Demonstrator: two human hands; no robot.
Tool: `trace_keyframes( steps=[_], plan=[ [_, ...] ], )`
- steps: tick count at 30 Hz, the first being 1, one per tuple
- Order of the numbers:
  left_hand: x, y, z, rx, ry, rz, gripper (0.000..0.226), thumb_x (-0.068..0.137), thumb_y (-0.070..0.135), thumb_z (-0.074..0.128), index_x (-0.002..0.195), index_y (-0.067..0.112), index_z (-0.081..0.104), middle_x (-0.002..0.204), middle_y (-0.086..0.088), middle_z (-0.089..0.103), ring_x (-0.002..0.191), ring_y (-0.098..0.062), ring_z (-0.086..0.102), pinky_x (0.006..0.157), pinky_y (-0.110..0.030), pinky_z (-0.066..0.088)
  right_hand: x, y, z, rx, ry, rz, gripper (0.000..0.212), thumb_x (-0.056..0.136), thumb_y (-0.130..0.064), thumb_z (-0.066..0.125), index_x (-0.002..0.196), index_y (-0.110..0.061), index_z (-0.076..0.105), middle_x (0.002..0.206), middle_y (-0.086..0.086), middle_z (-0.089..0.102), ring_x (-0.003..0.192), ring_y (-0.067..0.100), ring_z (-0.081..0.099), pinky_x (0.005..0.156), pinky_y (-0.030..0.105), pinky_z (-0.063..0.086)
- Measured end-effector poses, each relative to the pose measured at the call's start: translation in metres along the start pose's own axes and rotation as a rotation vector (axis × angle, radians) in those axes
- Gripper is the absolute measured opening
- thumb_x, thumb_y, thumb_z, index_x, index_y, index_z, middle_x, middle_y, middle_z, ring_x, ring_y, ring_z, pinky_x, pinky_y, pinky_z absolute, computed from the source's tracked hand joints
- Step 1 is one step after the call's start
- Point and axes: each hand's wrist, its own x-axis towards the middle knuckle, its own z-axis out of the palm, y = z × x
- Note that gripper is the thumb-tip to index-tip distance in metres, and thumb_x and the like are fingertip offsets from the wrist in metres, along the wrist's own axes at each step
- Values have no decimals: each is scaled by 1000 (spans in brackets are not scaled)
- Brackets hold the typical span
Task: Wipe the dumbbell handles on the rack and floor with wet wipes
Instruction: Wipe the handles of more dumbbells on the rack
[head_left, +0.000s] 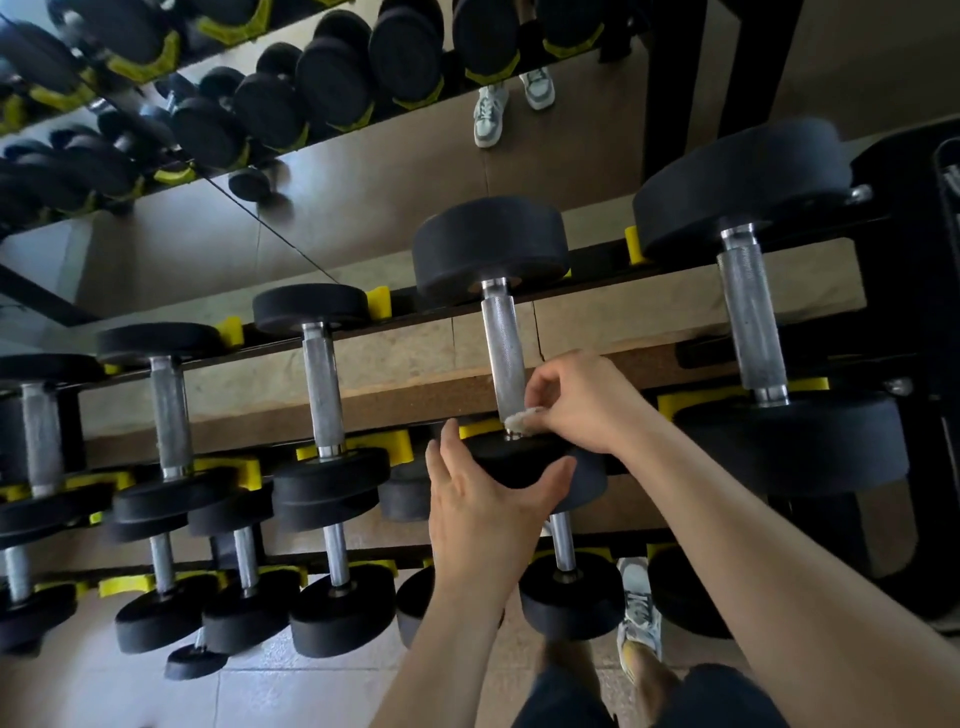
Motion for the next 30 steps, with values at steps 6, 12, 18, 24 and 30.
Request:
trace_keyframes(
  steps=[6,12,18,24,30],
  plan=[
    [7,5,-5,65,-43,-64,120,63,75,65,152,27,0,157,-3,20,141,-24,29,109,-40,33,26,-6,-5,370,329,-35,7,84,-17,72,87,-16,66,85,-1,67,80,11,64,72,25,54],
    [8,4,-6,95,-47,-45,119,61,77,63,151,29,2,155,-5,25,137,-27,35,105,-39,37,10,5,-1,44,21,-95,14,81,-24,76,80,-24,61,84,-8,62,78,5,59,65,20,45],
    [11,1,-5,123,-36,-21,117,61,78,63,151,28,7,152,-6,29,135,-27,37,105,-41,40,25,-6,-3,398,291,-73,6,85,-16,71,90,-20,69,86,-12,65,82,-1,60,72,16,47],
    [13,0,-7,82,8,6,103,61,75,66,144,32,25,144,1,39,127,-21,45,97,-35,42,23,-1,7,251,336,-163,6,85,-19,72,90,-22,70,88,-13,67,80,-2,62,77,19,54],
    [13,-3,-6,81,-4,19,102,60,77,64,144,32,25,145,1,36,127,-21,45,96,-35,42,43,-8,13,227,603,-247,8,86,-18,71,94,-18,73,94,-7,71,83,1,62,72,10,49]
  ],
)
